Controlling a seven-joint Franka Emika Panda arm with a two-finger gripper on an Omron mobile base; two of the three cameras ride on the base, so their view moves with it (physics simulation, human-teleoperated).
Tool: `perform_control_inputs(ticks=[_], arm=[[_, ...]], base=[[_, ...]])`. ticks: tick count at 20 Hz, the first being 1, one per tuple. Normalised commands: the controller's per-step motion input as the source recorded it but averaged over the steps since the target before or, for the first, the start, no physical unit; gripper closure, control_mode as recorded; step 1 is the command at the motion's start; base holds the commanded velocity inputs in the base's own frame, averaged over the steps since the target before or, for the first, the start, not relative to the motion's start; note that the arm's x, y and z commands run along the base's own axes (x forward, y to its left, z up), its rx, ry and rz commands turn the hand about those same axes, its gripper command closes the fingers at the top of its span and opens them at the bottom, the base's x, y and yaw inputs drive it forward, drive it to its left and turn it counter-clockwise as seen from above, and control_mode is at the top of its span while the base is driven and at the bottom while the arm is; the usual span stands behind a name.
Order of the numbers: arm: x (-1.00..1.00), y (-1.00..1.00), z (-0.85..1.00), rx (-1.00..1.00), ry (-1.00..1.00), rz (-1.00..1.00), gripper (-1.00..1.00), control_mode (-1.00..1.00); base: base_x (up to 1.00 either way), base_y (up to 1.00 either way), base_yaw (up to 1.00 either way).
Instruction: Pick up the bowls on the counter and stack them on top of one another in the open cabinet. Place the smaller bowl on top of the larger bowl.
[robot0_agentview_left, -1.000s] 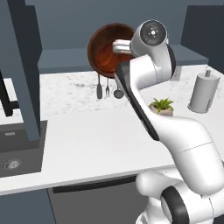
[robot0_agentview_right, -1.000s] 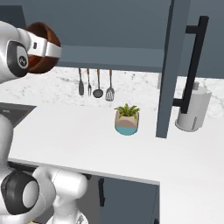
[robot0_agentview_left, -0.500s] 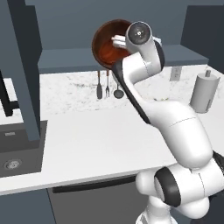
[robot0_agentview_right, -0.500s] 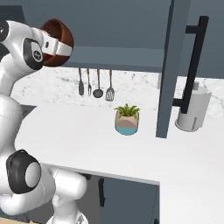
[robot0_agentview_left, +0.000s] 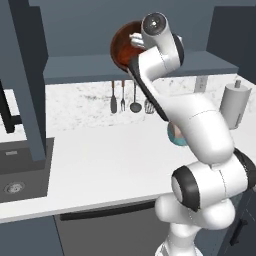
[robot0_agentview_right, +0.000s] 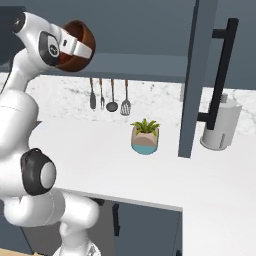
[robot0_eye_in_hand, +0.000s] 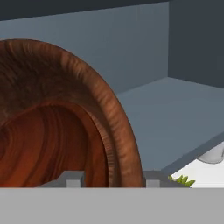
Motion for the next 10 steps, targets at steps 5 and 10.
perform_control_inputs(ticks=[5,10], arm=[[0.33,-0.18,-0.1,0.06,0.06,0.0,1.0,-1.0],[0.37,-0.08,-0.4,0.03,-0.02,0.0,1.0,-1.0]], base=[[0.0,0.0,0.0],[0.0,0.0,0.0]])
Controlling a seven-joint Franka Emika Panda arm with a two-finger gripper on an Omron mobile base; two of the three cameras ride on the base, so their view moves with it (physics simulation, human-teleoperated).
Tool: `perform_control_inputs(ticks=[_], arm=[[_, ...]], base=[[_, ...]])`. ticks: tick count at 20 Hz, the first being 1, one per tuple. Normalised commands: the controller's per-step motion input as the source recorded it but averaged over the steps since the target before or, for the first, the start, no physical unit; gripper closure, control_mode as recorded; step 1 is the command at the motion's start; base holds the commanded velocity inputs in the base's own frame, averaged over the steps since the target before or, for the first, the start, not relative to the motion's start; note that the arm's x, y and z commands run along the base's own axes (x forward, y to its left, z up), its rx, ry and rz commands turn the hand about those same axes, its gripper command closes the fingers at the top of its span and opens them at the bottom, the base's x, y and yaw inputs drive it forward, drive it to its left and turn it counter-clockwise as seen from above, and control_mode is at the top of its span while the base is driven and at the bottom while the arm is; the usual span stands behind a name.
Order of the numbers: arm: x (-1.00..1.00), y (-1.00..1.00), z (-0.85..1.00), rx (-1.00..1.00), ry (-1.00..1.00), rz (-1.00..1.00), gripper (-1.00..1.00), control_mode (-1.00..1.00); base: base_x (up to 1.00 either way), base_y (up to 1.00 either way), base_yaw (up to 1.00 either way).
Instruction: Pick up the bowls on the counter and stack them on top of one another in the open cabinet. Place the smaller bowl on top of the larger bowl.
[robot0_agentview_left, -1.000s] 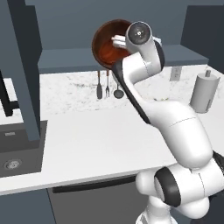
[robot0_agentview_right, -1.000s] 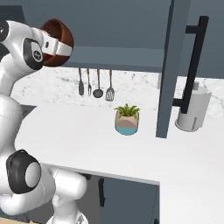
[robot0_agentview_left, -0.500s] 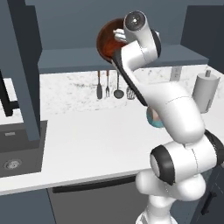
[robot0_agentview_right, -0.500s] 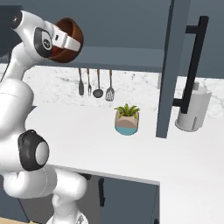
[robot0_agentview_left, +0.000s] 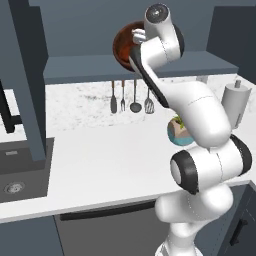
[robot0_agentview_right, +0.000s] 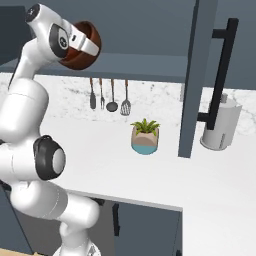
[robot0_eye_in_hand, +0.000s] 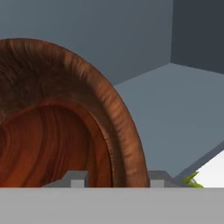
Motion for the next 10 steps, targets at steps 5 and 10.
perform_control_inputs(ticks=[5,10], arm=[[0.46,-0.01,-0.29,0.0,-0.09,0.0,1.0,-1.0],[0.73,0.0,0.0,0.0,-0.02,-0.02,1.0,-1.0]], base=[[0.0,0.0,0.0],[0.0,0.0,0.0]])
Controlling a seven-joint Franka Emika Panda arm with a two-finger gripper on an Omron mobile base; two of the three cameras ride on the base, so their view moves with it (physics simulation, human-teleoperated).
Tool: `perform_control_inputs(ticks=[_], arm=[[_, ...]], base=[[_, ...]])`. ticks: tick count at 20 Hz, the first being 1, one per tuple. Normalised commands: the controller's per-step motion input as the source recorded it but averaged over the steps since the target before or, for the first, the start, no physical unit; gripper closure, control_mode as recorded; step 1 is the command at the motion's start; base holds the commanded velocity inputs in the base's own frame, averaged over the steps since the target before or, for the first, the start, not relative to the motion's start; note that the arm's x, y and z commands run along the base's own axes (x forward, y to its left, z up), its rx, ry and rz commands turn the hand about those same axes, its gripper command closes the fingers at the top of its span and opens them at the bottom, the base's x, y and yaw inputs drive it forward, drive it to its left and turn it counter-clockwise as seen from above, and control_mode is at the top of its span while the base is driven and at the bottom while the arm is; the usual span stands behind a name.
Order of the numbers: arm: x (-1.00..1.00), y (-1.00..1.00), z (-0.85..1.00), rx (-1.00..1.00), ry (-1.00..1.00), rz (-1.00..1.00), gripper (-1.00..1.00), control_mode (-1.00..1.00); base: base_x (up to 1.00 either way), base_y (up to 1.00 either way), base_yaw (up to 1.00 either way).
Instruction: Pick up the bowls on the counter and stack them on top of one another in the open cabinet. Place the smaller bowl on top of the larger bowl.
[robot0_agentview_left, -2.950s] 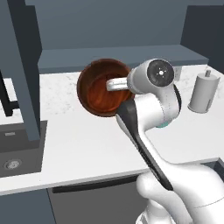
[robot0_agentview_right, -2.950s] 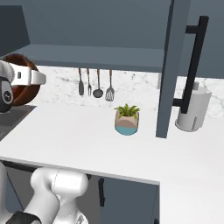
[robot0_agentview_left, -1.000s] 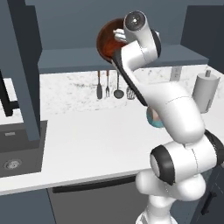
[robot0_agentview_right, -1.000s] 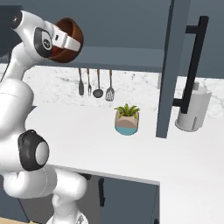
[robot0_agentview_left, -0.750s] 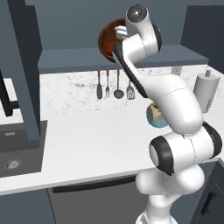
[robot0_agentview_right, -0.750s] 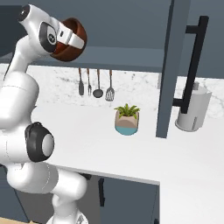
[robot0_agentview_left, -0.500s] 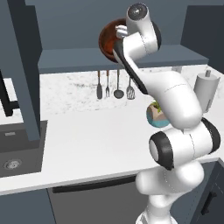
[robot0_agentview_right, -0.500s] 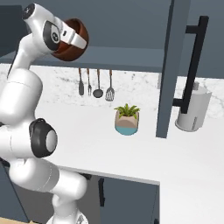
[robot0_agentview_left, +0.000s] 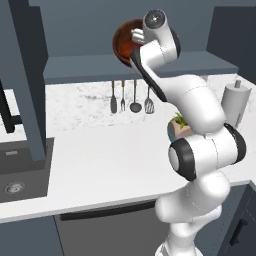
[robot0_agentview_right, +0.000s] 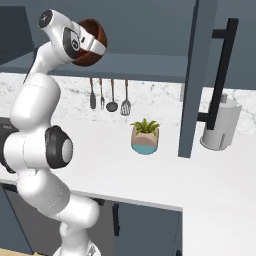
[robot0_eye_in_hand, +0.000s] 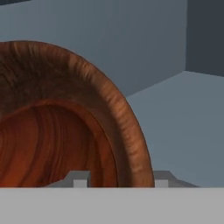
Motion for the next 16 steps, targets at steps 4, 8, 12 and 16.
perform_control_inputs(ticks=[4,8,12,16], arm=[[0.17,-0.01,0.0,0.0,0.0,-0.03,1.0,-1.0],[0.0,0.0,0.0,0.0,0.0,-0.02,1.0,-1.0],[0.0,0.0,0.0,0.0,0.0,-0.01,1.0,-1.0],[0.0,0.0,0.0,0.0,0.0,0.0,-1.0,-1.0]], base=[[0.0,0.0,0.0],[0.0,0.0,0.0],[0.0,0.0,0.0],[0.0,0.0,0.0]])
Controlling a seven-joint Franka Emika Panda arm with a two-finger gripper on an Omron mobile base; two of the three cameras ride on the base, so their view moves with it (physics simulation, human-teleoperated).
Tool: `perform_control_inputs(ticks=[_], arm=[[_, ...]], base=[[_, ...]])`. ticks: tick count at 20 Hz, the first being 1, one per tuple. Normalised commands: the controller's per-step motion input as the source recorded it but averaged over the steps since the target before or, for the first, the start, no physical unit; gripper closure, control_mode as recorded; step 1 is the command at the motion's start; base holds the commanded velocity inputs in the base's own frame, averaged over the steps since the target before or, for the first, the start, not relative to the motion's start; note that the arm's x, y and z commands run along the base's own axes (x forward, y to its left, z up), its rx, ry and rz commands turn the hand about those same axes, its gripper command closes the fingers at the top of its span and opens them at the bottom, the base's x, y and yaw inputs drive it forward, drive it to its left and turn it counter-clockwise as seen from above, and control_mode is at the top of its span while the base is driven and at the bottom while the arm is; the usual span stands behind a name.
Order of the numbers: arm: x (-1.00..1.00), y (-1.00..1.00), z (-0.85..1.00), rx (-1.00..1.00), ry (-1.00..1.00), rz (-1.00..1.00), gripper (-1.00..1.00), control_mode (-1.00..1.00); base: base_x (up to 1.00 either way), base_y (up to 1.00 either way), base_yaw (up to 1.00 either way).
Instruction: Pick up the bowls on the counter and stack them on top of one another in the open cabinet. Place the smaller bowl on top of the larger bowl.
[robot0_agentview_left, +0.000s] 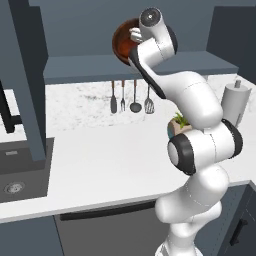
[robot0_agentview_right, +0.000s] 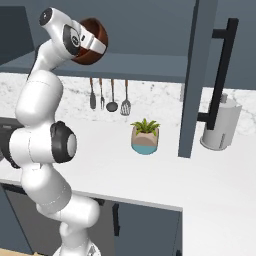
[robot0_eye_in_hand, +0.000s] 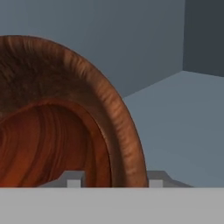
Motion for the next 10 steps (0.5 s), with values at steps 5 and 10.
perform_control_inputs(ticks=[5,10], arm=[[0.0,0.0,0.0,0.0,0.0,0.0,-1.0,-1.0],[0.0,0.0,0.0,0.0,0.0,0.0,-1.0,-1.0]], base=[[0.0,0.0,0.0],[0.0,0.0,0.0]])
